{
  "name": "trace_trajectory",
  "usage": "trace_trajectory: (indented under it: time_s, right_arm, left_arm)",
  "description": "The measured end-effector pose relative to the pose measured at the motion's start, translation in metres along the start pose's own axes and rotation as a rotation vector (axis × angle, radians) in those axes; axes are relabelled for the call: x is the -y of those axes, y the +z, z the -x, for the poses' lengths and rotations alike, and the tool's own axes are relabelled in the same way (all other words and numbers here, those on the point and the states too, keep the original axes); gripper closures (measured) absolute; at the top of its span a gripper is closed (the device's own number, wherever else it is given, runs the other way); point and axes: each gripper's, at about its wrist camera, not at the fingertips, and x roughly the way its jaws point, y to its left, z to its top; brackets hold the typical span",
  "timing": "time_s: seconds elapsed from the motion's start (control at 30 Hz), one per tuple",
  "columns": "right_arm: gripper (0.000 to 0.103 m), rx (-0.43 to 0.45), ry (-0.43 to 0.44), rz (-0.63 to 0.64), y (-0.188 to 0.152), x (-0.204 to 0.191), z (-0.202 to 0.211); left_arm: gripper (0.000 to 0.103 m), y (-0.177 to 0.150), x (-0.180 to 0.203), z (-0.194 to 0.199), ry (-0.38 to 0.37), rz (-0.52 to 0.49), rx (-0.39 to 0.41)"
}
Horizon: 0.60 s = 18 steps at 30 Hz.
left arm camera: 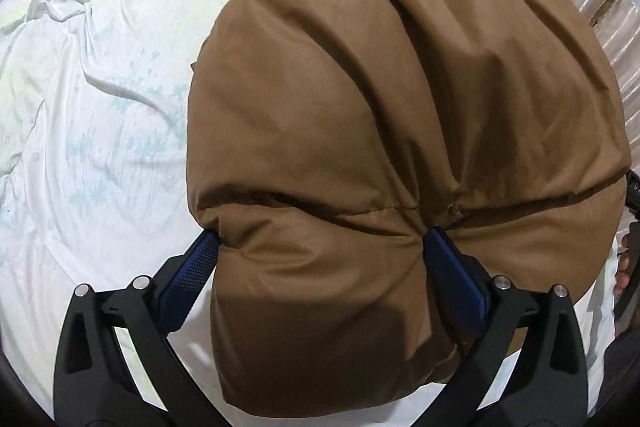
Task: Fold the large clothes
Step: 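Release the fabric and press the bundle flat with both grippers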
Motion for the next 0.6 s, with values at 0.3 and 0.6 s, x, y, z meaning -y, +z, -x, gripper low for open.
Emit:
trace_trajectory:
  time_s: [0.3, 0.6]
  right_arm:
    - [0.001, 0.105, -0.115, -0.065, -0.023, -0.054, 0.062]
    - [0.002, 0.124, -0.05, 0.123, -0.079, -0.15, 0.117]
  left_arm:
    - [0.003, -0.033, -0.027, 0.044, 0.108, -0.005, -0.006]
    - [0.003, -0.075, -0.046, 0.126, 0.28, 0.013, 0.091]
